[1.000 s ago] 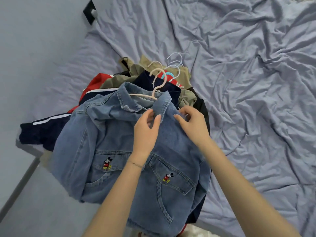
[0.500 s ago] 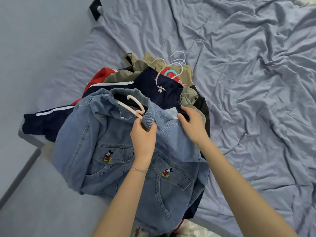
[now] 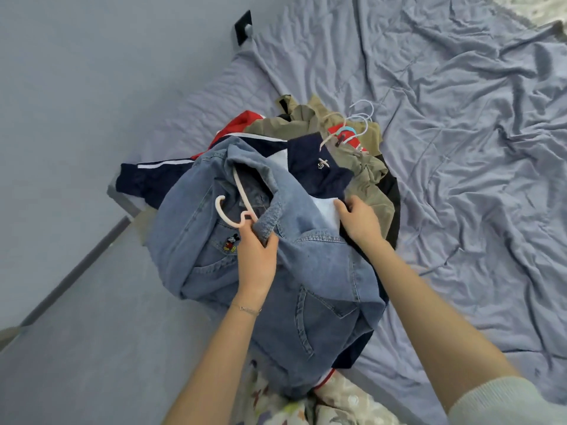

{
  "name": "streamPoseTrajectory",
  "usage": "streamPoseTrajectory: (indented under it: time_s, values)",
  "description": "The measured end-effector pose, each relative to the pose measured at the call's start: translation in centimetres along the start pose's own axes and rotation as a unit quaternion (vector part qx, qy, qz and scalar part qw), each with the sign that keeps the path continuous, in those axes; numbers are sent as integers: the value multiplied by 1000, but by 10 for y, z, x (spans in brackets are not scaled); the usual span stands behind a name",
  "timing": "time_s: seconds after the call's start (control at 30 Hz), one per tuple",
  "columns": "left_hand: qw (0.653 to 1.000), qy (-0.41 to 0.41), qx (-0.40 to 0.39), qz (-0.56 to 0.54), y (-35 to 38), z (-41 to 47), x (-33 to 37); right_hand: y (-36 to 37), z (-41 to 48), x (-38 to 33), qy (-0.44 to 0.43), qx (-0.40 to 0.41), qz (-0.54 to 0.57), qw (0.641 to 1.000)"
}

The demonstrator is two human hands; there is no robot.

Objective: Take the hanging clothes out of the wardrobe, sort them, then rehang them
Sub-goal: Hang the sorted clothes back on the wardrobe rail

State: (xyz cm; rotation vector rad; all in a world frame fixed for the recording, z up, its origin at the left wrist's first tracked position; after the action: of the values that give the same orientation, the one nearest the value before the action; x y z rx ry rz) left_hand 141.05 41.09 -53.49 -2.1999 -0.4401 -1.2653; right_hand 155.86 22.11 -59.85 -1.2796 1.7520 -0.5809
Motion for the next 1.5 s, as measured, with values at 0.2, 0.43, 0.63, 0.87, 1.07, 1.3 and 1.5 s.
streamPoseTrajectory:
  time_s: [0.2,0.43,0.63,0.87,1.07,1.3,1.5]
  values:
    - [997,12,62,-38,-65,-69,24,-25,-107,-50,-117,23,37,992]
    - [962,89,212,-144,-143,-208,55,-50,-257,-81,-200,55,127,970]
    - [956,122,233,-131,-207,-319,72,-52,-389,-138,-308,0,131,942]
    - [901,104,386,-169,-320,-460,38,-40,-549,-198,-418,-86,164,890]
    - [847,117,481,-195,-386,-590,6,5,-678,-198,-498,-186,122,838]
    - [797,91,565,-193,-414,-733,-63,75,-815,-164,-562,-246,54,787]
    - [771,61,610,-173,-418,-854,-124,123,-925,-103,-606,-291,-12,740]
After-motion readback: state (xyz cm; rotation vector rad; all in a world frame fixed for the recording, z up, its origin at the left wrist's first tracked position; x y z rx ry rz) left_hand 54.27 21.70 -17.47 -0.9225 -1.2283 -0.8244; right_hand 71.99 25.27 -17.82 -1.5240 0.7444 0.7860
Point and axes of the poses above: each hand's wrist, its own z-axis towards the middle knuckle, its own y-axis out of the palm, x = y × z, the point moved 5 cm from there along z, towards the middle knuckle, and after that the axes turned 11 degrees about -z, right-handed, at the moved point
